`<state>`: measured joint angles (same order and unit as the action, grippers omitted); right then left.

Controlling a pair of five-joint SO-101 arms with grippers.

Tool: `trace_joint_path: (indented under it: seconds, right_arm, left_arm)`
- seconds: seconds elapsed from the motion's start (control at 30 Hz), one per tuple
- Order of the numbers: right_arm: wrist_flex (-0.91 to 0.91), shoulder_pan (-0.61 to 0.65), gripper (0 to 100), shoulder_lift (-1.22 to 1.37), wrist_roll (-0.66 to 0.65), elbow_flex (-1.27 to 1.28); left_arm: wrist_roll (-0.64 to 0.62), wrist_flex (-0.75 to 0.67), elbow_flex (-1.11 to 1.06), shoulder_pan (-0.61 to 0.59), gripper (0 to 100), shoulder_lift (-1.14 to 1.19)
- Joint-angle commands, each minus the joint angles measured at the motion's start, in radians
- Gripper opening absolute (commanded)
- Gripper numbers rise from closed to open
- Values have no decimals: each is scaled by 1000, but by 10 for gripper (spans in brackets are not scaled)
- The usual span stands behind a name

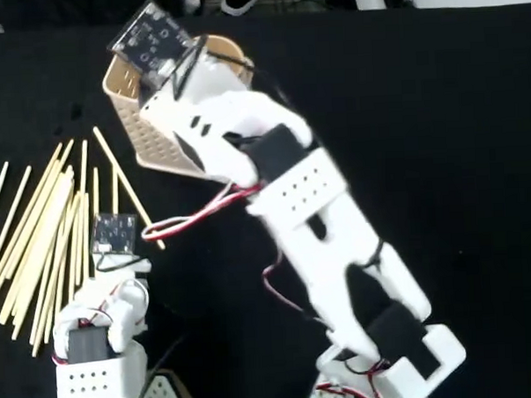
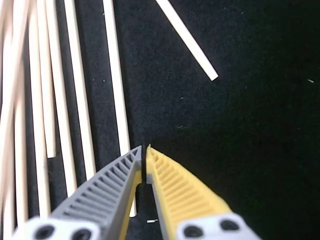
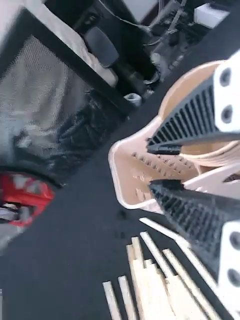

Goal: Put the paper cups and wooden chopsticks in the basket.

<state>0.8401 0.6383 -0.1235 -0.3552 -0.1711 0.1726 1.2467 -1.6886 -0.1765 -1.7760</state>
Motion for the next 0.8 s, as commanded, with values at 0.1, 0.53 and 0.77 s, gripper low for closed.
trace_joint_path:
  seconds: [0.1,0.53,0.77]
  right_arm:
    - [83,-54,96,-110,25,-145]
    - [141,-264,368,-133,770,79]
    - [115,-261,378,-96,767,142]
  left_arm:
    - [-8,6,-12,7,30,-9]
    - [-8,6,-12,7,30,-9]
    - [-8,6,-12,7,30,-9]
